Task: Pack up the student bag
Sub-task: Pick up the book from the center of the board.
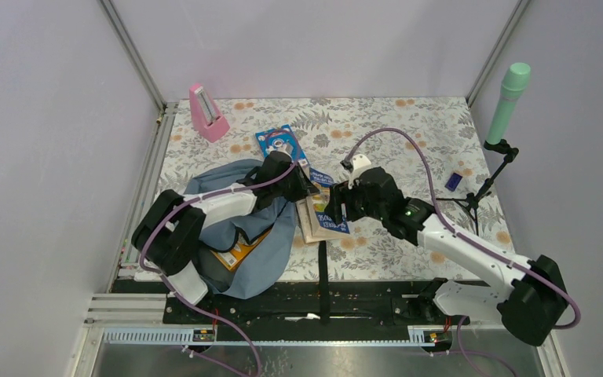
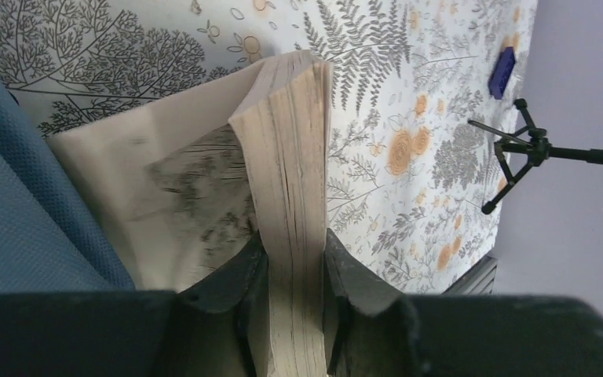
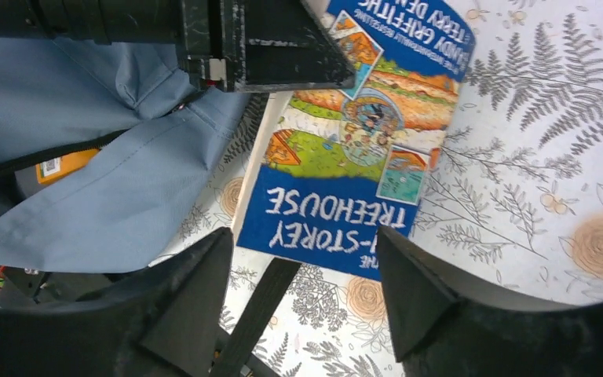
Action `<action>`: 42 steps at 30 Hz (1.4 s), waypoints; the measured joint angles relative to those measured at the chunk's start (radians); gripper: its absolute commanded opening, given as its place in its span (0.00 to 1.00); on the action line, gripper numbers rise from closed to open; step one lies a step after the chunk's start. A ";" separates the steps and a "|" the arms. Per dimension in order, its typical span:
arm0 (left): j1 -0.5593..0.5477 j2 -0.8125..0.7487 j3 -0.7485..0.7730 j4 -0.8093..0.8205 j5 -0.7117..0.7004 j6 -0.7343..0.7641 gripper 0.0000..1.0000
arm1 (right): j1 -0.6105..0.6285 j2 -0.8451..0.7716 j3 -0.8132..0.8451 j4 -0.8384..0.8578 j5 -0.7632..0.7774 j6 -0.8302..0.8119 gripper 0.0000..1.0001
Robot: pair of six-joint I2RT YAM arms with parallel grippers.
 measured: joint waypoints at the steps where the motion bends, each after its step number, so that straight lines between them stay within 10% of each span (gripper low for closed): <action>1: 0.002 -0.010 -0.010 0.004 0.008 0.000 0.02 | 0.000 -0.021 0.000 -0.011 0.010 -0.003 0.84; 18: 0.042 -0.457 -0.114 0.174 0.212 0.153 0.04 | -0.394 -0.235 -0.092 0.035 -0.325 0.187 1.00; 29: 0.059 -0.761 -0.122 0.122 0.335 0.259 0.07 | -0.395 -0.248 -0.276 0.666 -0.671 0.611 0.99; 42: 0.075 -0.836 -0.187 0.135 0.357 0.228 0.07 | -0.229 -0.179 -0.225 0.850 -0.732 0.702 0.87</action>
